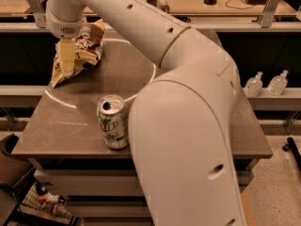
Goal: Pick brown chip bag
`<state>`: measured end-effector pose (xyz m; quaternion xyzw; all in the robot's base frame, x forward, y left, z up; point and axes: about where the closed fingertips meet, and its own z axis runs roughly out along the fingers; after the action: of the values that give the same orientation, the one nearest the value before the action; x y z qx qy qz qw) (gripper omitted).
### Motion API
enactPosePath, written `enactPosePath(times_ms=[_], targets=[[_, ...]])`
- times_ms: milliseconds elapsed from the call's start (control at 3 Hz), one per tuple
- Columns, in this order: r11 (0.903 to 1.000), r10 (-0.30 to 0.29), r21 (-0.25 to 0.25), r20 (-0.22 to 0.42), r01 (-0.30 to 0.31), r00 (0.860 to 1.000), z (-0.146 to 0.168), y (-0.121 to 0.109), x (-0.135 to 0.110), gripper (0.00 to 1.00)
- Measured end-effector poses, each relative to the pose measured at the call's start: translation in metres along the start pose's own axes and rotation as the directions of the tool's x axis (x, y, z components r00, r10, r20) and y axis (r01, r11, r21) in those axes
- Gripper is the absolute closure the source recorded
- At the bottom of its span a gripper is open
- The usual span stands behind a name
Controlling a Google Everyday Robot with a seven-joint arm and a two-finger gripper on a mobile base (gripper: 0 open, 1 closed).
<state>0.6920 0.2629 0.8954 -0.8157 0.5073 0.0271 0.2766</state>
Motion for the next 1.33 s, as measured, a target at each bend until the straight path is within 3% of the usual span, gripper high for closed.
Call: enactPosePath(times_ms=[667, 1000, 1333], targets=[[0.9914, 0.010, -0.127, -0.172, -0.032, 0.985, 0.024, 0.016, 0.024, 0.00], [0.9828, 0.025, -0.171, -0.247, -0.069, 0.969, 0.032, 0.025, 0.036, 0.18], [0.9826, 0.026, -0.172, -0.247, -0.070, 0.969, 0.035, 0.026, 0.036, 0.41]])
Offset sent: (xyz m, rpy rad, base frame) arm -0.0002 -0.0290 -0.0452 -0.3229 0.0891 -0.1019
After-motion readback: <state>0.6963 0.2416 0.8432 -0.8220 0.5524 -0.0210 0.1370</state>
